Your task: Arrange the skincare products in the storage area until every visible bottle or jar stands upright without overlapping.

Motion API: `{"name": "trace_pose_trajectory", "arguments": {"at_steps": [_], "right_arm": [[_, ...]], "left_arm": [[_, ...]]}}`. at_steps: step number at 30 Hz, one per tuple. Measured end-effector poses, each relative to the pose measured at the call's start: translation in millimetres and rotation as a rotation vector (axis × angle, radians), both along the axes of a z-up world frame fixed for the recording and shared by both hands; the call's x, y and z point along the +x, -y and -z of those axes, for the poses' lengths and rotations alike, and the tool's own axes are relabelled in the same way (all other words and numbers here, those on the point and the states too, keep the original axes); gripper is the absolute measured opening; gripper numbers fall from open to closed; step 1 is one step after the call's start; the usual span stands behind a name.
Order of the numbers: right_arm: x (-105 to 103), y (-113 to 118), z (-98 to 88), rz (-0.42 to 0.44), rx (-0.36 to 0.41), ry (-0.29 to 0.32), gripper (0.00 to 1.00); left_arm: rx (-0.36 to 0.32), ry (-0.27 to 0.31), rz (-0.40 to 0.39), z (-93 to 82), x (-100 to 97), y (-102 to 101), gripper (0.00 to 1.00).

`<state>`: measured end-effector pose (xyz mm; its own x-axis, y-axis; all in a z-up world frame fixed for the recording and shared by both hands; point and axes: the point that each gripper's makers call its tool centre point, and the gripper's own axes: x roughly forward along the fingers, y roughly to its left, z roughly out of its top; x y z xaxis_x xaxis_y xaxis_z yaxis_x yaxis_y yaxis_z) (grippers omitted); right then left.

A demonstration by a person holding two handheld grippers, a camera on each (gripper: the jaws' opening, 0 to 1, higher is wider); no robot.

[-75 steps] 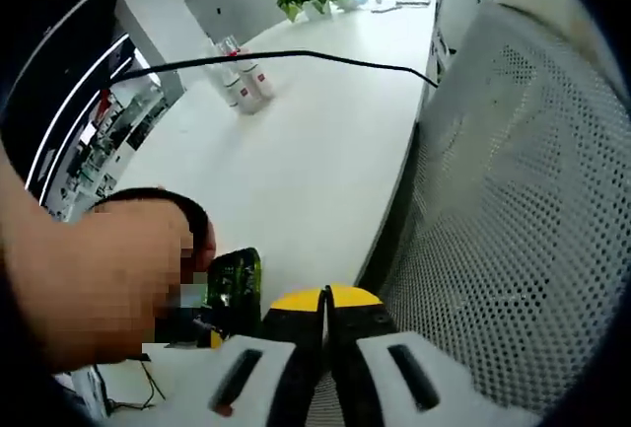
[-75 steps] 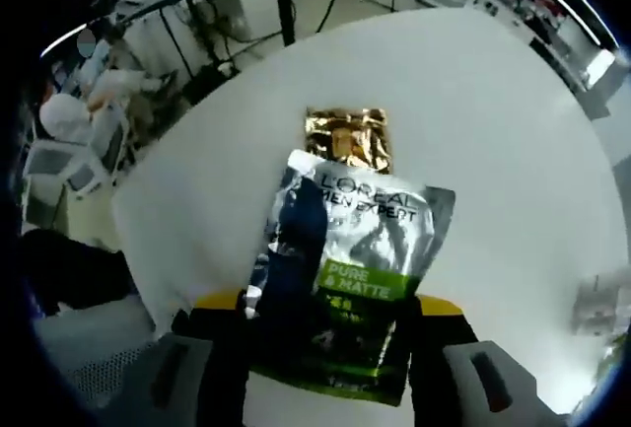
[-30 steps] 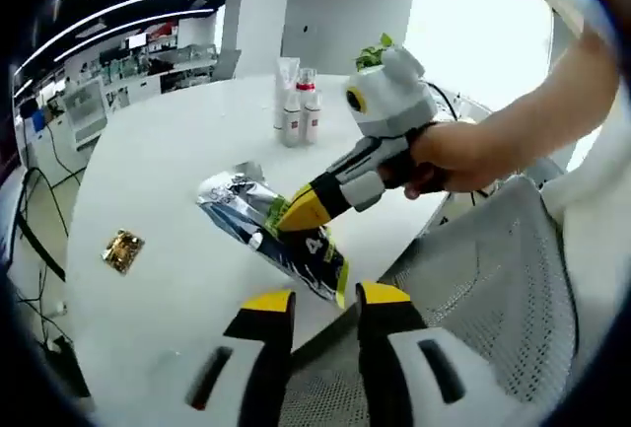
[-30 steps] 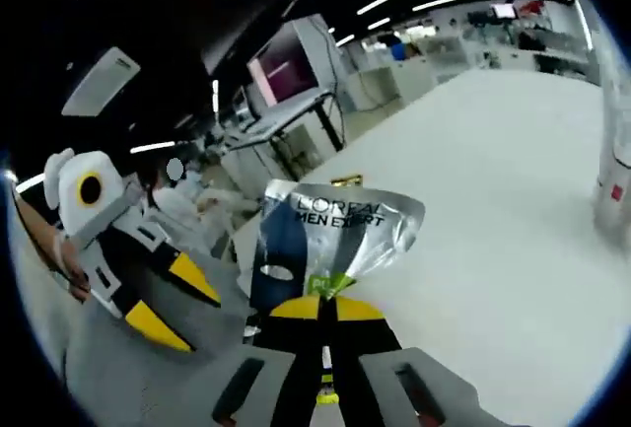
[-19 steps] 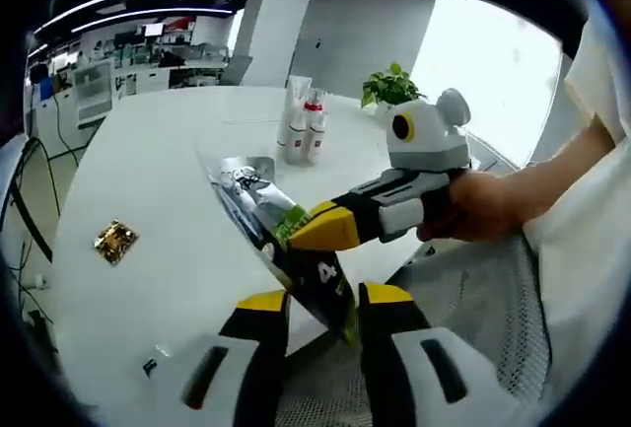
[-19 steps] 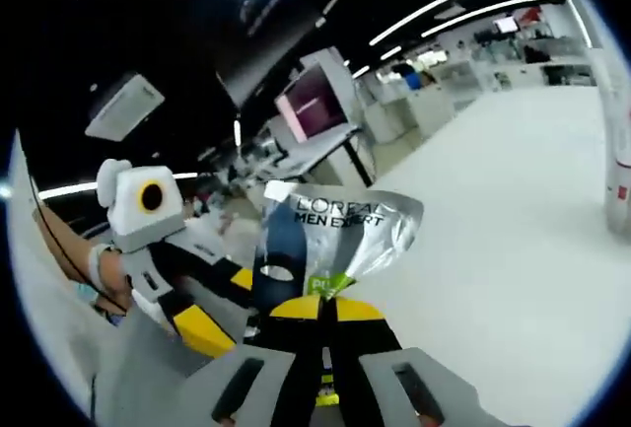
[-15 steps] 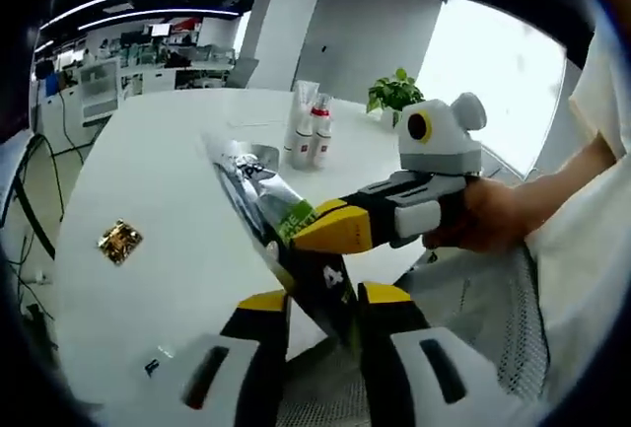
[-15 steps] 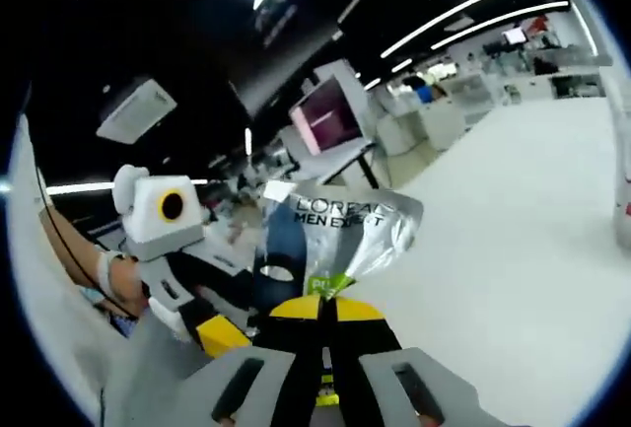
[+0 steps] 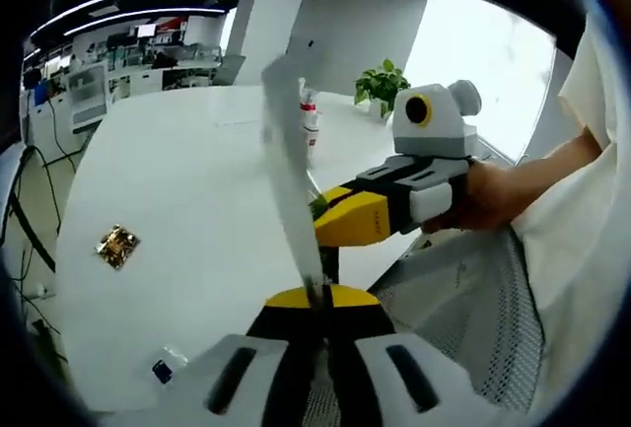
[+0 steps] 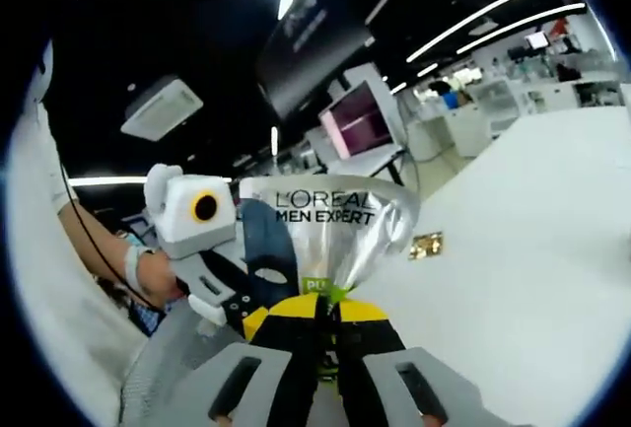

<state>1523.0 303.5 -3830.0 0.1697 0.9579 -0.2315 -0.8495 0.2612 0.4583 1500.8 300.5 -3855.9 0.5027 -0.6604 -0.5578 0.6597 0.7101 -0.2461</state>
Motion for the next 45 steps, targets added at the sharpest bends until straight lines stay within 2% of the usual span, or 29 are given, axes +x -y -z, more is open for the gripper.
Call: {"name": "trace_pose_trajectory", "arguments": {"at_steps": [2,4,7,10,11,13,14,16,18,20,21,23,25,27,28,33,36,39,42,45], "right_arm": [[0.4,2.2,1.6,-0.015,-0.017,0.013,0.06],[2.8,5.2,3.2,-0.018,-0.027,0.017,0.16],[5.3,12.4,2.6,-0.01,0.016,-0.107,0.35],[7.3,17.4,-0.8,-0.028,0.06,-0.135,0.6],[4.2,17.0,-6.0,-0.047,0.094,-0.167,0.66],[-2.1,16.3,-16.4,-0.084,0.162,-0.23,0.72],[-6.9,15.2,-19.8,-0.111,0.182,-0.259,0.72],[-16.5,13.1,-26.6,-0.167,0.222,-0.318,0.69],[-23.9,9.1,-32.9,-0.209,0.239,-0.321,0.64],[-27.8,6.2,-36.9,-0.239,0.248,-0.317,0.51],[-28.0,5.3,-37.6,-0.247,0.248,-0.311,0.37],[-30.0,4.3,-40.6,-0.27,0.259,-0.322,0.24],[-33.6,4.0,-45.1,-0.301,0.279,-0.356,0.17],[-29.8,10.0,-55.7,-0.322,0.341,-0.4,0.06],[-27.1,11.8,-56.7,-0.318,0.348,-0.406,0.04],[-18.6,16.9,-57.1,-0.297,0.37,-0.452,0.0],[-18.2,18.1,-58.3,-0.285,0.411,-0.506,0.0],[-8.6,23.3,-61.7,-0.226,0.487,-0.53,0.03],[-10.5,29.0,-68.3,-0.24,0.542,-0.567,0.01],[-12.0,28.6,-62.2,-0.227,0.53,-0.594,0.0]], "left_arm": [[-0.01,-0.01,0.011,-0.6,-2.3,1.7,0.0],[-0.029,-0.025,0.019,-2.0,-3.4,3.8,0.0],[-0.091,-0.05,0.039,-8.7,-6.4,7.7,0.0],[-0.164,-0.066,0.057,-17.7,-9.1,13.4,0.0],[-0.207,-0.08,0.076,-23.3,-11.9,17.0,0.0],[-0.292,-0.108,0.113,-34.4,-17.4,24.3,0.0],[-0.343,-0.116,0.125,-42.4,-19.4,25.9,0.0],[-0.443,-0.132,0.149,-58.4,-23.5,29.0,0.0],[-0.464,-0.126,0.138,-62.3,-21.6,25.8,0.0],[-0.478,-0.121,0.132,-64.8,-20.0,24.2,0.0],[-0.482,-0.119,0.132,-65.5,-19.3,24.1,0.0],[-0.486,-0.123,0.127,-65.4,-18.0,23.6,0.0],[-0.486,-0.137,0.118,-63.9,-16.7,22.6,0.0],[-0.527,-0.147,0.088,-67.8,-11.0,17.2,0.0],[-0.538,-0.147,0.082,-69.4,-10.0,16.7,0.0],[-0.566,-0.153,0.063,-72.4,-7.2,16.7,0.0],[-0.576,-0.16,0.067,-73.5,-8.8,17.4,0.0],[-0.592,-0.188,0.071,-74.3,-11.4,18.2,0.0],[-0.6,-0.198,0.074,-73.6,-10.8,19.3,0.0],[-0.593,-0.209,0.084,-72.4,-13.1,21.2,0.0]]}}
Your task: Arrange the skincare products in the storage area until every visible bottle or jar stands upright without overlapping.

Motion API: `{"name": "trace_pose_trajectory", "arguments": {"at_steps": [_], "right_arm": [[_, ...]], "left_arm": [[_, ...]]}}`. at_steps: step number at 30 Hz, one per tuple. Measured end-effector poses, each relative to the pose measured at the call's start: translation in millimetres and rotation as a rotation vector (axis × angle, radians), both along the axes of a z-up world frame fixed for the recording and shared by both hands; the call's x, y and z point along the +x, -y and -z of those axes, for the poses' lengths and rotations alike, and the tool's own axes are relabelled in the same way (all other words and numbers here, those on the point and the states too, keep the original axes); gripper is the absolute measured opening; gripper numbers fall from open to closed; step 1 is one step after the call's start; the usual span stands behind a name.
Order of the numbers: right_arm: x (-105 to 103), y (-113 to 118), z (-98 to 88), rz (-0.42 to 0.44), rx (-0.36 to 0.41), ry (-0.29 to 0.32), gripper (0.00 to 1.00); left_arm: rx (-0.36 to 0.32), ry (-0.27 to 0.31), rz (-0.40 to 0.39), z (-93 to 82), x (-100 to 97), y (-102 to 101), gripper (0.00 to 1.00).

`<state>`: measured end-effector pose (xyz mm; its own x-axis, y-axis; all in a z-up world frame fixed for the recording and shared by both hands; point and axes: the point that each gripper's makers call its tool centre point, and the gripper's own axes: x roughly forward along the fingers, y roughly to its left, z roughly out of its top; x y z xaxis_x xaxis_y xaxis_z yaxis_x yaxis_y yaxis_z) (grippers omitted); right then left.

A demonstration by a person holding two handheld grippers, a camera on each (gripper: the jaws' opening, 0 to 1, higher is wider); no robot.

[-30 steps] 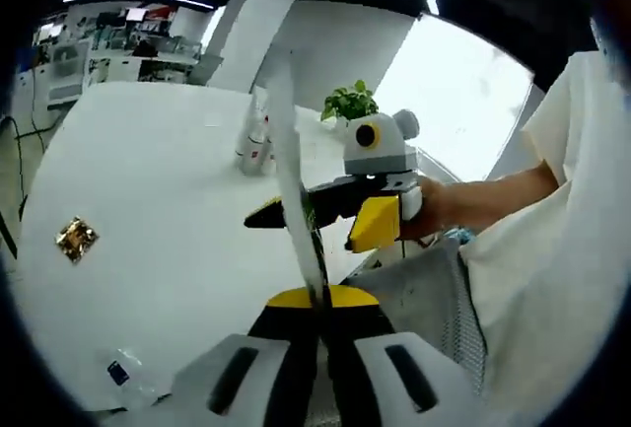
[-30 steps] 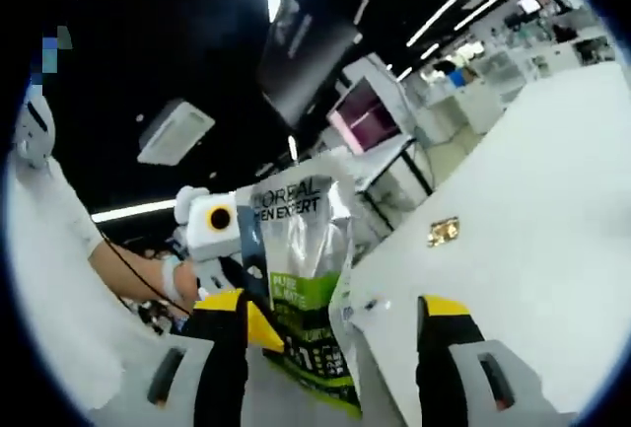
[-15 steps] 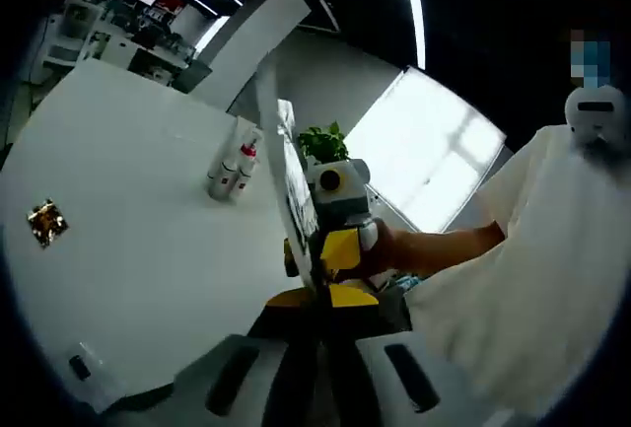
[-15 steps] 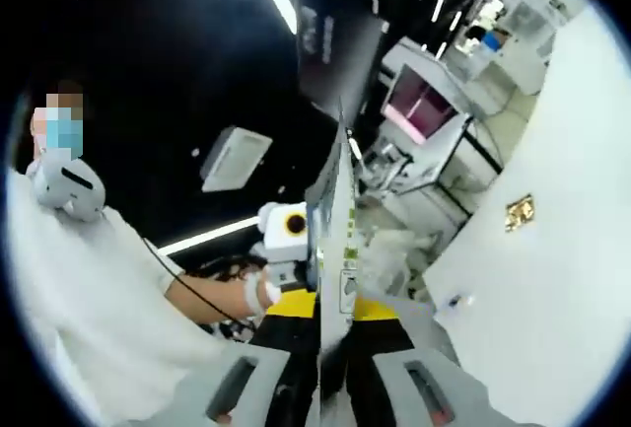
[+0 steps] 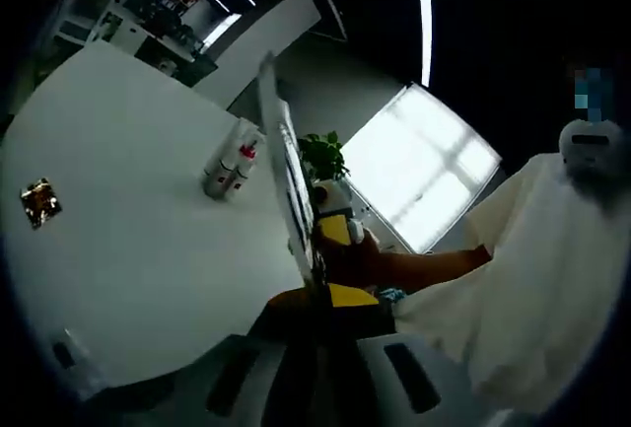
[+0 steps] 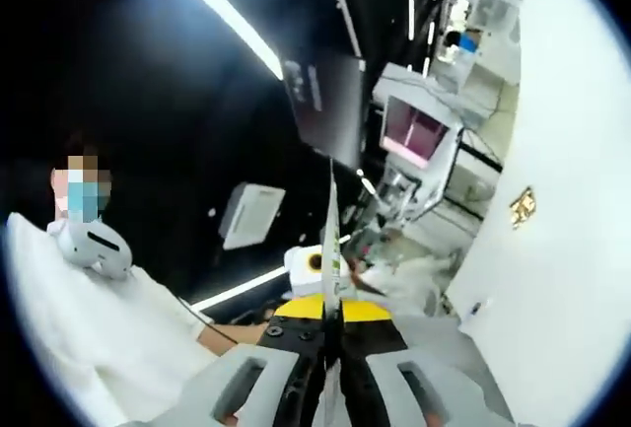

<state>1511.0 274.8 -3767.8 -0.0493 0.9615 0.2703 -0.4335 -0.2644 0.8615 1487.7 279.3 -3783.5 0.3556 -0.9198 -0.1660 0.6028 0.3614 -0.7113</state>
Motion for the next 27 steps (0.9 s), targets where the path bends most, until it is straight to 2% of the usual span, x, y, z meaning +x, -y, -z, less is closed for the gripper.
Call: {"name": "trace_pose_trajectory", "arguments": {"at_steps": [3,6,8,11,13,14,17,20,24,26,27], "right_arm": [[1.4,0.2,-5.9,0.031,0.032,-0.004,0.0],[3.2,-1.0,-10.4,0.045,0.059,-0.043,0.0],[2.7,-1.1,-12.9,0.052,0.062,-0.023,0.0],[-4.5,3.0,-19.7,0.018,0.099,0.014,0.0],[-1.3,5.1,-14.3,0.033,0.071,-0.001,0.03],[0.3,6.1,-11.5,0.04,0.056,-0.008,0.01],[-2.6,9.4,-6.9,0.008,0.048,-0.06,0.0],[-2.2,9.2,-7.4,0.032,0.052,-0.04,0.0],[-1.5,8.6,-7.7,0.041,0.059,-0.046,0.0],[-2.7,8.1,-6.3,0.038,0.053,-0.049,0.06],[-9.1,7.2,-4.7,0.004,0.041,-0.054,0.1]], "left_arm": [[-0.031,-0.003,-0.014,-4.7,3.2,-4.1,0.0],[-0.068,-0.007,-0.023,-10.7,5.0,-7.7,0.0],[-0.082,-0.02,-0.023,-12.0,4.6,-7.8,0.0],[-0.104,-0.045,-0.004,-13.2,1.4,-5.5,0.0],[-0.102,-0.065,0.016,-11.2,-1.9,-1.8,0.0],[-0.093,-0.075,0.026,-8.8,-3.7,0.7,0.0],[-0.076,-0.08,0.033,-5.3,-5.0,2.1,0.0],[-0.069,-0.072,0.029,-4.8,-4.4,0.7,0.0],[-0.084,-0.073,0.02,-8.0,-3.3,-2.1,0.0],[-0.09,-0.076,0.011,-8.5,-2.1,-3.2,0.0],[-0.1,-0.077,0.002,-10.1,-0.6,-4.8,0.0]]}}
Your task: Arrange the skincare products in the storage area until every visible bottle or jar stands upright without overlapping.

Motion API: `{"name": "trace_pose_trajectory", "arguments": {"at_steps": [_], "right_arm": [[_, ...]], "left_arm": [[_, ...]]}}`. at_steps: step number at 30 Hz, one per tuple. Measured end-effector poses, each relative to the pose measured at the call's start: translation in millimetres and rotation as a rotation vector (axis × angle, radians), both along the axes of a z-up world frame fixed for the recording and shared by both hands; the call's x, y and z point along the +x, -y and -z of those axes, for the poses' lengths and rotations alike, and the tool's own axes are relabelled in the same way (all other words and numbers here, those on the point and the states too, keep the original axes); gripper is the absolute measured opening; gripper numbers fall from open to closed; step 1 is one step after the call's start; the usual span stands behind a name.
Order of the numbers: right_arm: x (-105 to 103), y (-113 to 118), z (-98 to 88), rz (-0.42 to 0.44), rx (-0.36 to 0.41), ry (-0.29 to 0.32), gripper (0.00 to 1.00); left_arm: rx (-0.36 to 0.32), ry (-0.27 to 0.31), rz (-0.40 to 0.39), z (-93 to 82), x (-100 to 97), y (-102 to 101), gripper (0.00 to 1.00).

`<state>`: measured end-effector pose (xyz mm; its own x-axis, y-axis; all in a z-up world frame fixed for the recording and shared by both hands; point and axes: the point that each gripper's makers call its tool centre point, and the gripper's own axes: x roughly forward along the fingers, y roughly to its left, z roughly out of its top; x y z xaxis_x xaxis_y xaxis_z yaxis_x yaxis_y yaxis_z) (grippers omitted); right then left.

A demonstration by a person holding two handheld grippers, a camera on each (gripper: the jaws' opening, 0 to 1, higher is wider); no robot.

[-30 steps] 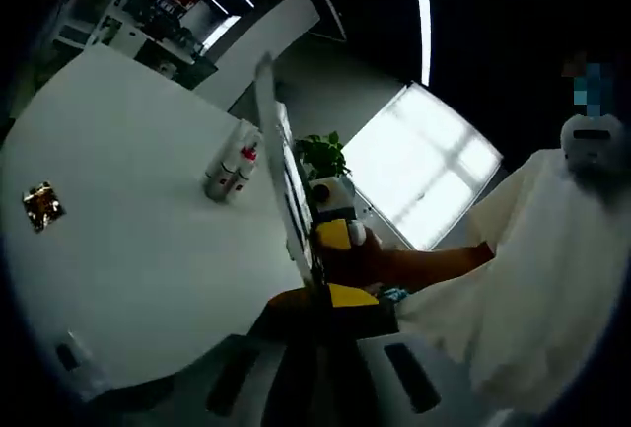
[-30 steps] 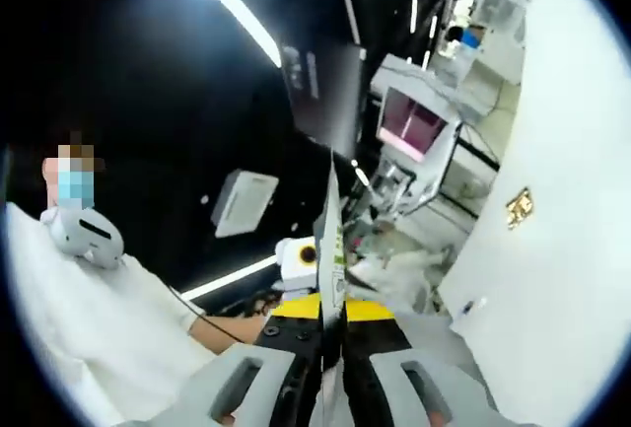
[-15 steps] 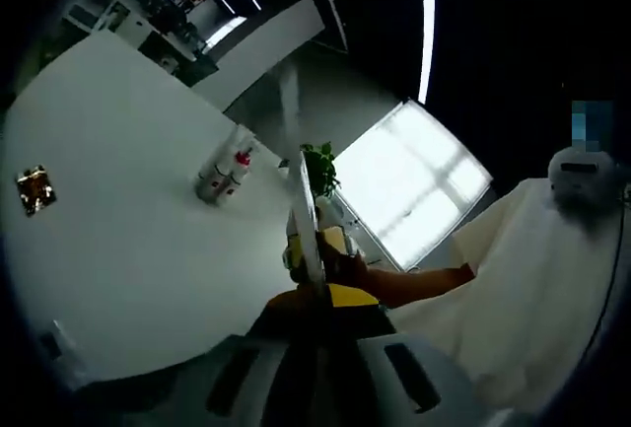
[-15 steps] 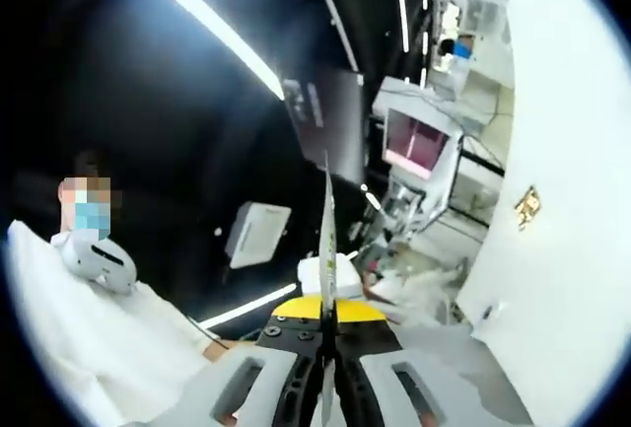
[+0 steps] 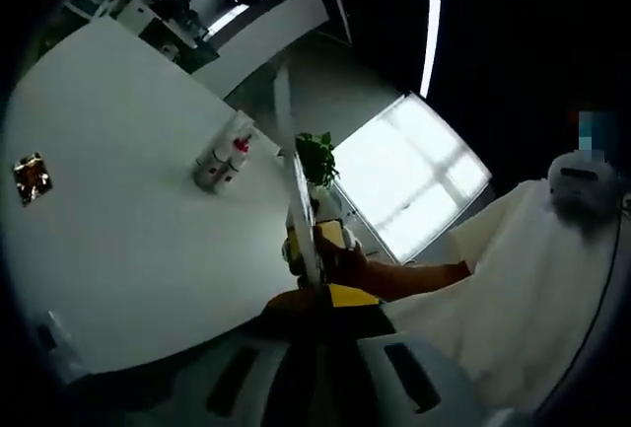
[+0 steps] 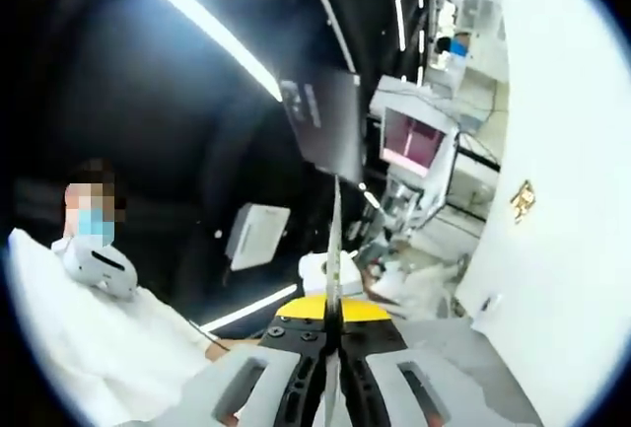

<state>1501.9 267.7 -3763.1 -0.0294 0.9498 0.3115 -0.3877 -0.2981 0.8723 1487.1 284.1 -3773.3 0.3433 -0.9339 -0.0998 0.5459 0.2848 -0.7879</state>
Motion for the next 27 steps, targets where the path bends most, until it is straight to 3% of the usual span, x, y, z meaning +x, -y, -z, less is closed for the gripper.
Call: {"name": "trace_pose_trajectory", "arguments": {"at_steps": [2,3,5,11,14,19,22,27], "right_arm": [[-12.8,-1.9,3.2,-0.067,-0.023,-0.009,0.08],[-12.8,-2.0,4.2,-0.061,-0.03,0.012,0.01],[-12.6,-2.2,6.3,-0.049,-0.044,0.053,0.01],[-7.5,-2.9,12.4,-0.022,-0.069,0.05,0.0],[0.3,-4.0,19.4,0.022,-0.094,0.06,0.0],[13.4,-0.5,25.3,0.075,-0.116,0.056,0.0],[19.9,2.6,32.1,0.084,-0.157,0.077,0.0],[32.9,9.2,42.7,0.121,-0.217,0.079,0.0]], "left_arm": [[-0.02,-0.002,-0.019,-3.3,3.0,-3.2,0.0],[-0.017,0.001,-0.017,-2.9,2.5,-2.6,0.0],[-0.009,0.007,-0.014,-2.1,1.6,-1.4,0.0],[0.027,0.034,-0.043,1.9,6.9,-2.3,0.0],[0.111,0.103,-0.099,10.1,15.6,-7.2,0.04],[0.262,0.143,-0.096,30.2,15.9,-4.4,0.13],[0.342,0.136,-0.103,43.7,16.8,-1.6,0.16],[0.531,0.218,-0.115,64.2,19.5,-2.3,0.2]]}}
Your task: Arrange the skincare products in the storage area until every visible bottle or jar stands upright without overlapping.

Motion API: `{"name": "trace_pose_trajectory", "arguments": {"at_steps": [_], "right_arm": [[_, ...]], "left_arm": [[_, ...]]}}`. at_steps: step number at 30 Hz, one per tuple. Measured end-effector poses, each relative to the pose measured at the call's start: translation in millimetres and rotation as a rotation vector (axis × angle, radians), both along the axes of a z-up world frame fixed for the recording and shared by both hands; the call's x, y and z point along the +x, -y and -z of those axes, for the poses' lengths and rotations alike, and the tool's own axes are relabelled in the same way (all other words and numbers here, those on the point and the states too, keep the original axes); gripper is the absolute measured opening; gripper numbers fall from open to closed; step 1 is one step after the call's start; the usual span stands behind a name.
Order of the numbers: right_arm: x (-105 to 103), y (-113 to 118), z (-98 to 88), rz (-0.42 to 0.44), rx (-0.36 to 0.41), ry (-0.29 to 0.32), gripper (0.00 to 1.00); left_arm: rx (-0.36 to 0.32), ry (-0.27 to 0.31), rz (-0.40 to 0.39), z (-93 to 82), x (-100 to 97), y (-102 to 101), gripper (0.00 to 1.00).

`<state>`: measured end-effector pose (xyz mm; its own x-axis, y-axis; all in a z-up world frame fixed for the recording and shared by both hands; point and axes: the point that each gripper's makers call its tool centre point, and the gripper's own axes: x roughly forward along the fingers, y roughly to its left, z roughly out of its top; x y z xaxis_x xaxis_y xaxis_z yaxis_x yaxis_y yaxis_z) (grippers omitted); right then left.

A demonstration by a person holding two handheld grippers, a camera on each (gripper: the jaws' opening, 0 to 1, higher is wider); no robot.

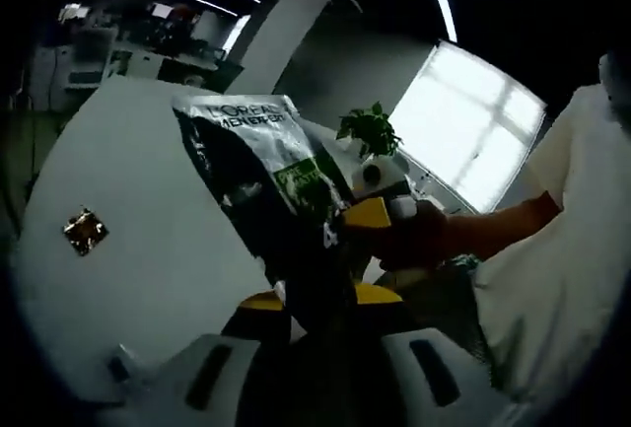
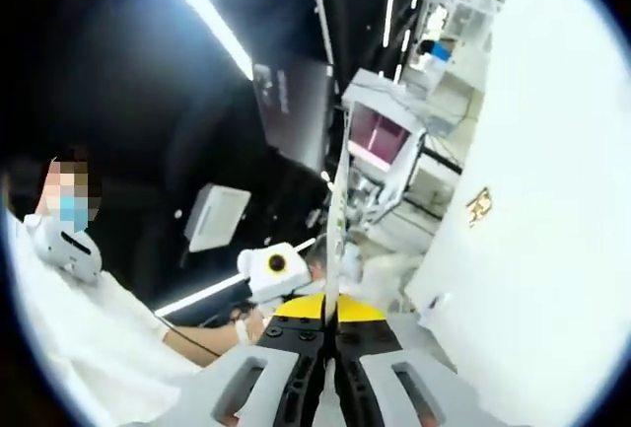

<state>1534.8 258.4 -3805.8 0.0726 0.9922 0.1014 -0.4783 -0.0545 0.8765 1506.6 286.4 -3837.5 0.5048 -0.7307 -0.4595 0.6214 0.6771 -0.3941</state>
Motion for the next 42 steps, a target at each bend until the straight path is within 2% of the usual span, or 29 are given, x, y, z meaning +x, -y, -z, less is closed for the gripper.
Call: {"name": "trace_pose_trajectory", "arguments": {"at_steps": [2,5,7,10,13,18,21,27,30,36,39,42], "right_arm": [[7.0,3.8,3.0,0.024,-0.006,-0.017,0.0],[18.7,10.0,6.3,0.063,-0.005,-0.046,0.0],[25.7,13.6,9.6,0.086,-0.014,-0.054,0.0],[36.7,15.9,17.6,0.12,-0.042,-0.082,0.0],[50.4,16.7,26.7,0.168,-0.059,-0.135,0.0],[69.6,17.6,36.9,0.245,-0.068,-0.19,0.0],[81.3,18.5,41.9,0.285,-0.067,-0.216,0.0],[110.6,27.1,54.1,0.393,-0.086,-0.257,0.0],[109.9,27.9,48.3,0.432,-0.087,-0.268,0.0],[128.8,38.7,50.8,0.513,-0.1,-0.304,0.0],[142.4,42.2,54.0,0.55,-0.109,-0.317,0.0],[164.0,46.3,68.2,0.562,-0.132,-0.335,0.0]], "left_arm": [[0.087,0.018,0.008,10.9,-1.1,-2.6,0.19],[0.233,0.026,0.045,30.9,-5.7,-7.1,0.09],[0.316,0.035,0.08,41.7,-9.3,-7.3,0.07],[0.405,0.064,0.126,51.0,-14.1,-7.7,0.06],[0.44,0.073,0.116,54.5,-11.4,-13.1,0.02],[0.52,0.095,0.105,61.0,-5.9,-25.3,0.0],[0.56,0.083,0.11,67.2,-5.8,-30.2,0.0],[0.576,0.098,0.105,66.0,-4.7,-32.4,0.0],[0.59,0.091,0.115,68.4,-6.3,-32.8,0.0],[0.58,0.093,0.121,69.1,-5.1,-31.1,0.0],[0.589,0.083,0.119,70.5,-5.9,-32.7,0.0],[0.588,0.076,0.119,71.2,-6.6,-32.9,0.0]]}}
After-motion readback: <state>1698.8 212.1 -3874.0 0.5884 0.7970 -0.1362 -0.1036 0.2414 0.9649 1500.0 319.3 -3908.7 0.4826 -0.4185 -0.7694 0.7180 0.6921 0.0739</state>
